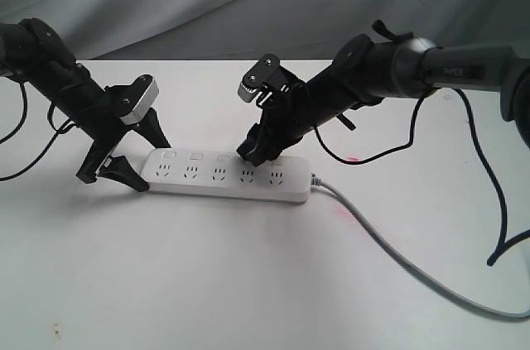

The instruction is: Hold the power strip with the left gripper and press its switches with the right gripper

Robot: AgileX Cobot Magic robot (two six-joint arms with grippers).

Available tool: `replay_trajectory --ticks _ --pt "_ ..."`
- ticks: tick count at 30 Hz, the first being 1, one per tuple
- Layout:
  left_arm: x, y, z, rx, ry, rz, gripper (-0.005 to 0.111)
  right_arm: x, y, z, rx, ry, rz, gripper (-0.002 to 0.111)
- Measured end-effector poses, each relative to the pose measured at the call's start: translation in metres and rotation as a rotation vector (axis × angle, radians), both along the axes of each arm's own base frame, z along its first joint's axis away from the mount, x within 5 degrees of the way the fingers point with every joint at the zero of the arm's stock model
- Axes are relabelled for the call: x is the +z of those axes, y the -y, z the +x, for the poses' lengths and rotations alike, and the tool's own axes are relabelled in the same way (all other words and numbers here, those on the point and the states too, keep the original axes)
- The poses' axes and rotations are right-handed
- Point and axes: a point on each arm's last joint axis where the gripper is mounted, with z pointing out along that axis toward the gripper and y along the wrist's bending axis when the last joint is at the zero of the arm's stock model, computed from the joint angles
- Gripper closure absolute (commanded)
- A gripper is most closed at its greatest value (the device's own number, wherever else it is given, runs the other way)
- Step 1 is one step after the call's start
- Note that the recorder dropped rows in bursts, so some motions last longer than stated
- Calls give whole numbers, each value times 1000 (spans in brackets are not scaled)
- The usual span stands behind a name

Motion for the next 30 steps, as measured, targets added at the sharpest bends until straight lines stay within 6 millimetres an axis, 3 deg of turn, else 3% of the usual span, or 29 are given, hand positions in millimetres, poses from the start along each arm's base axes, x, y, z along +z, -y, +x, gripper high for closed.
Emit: replay_trajectory --ticks 30 --pt "0 1 0 -1 0 -2 98 2 0 -3 -11 -26 -31 59"
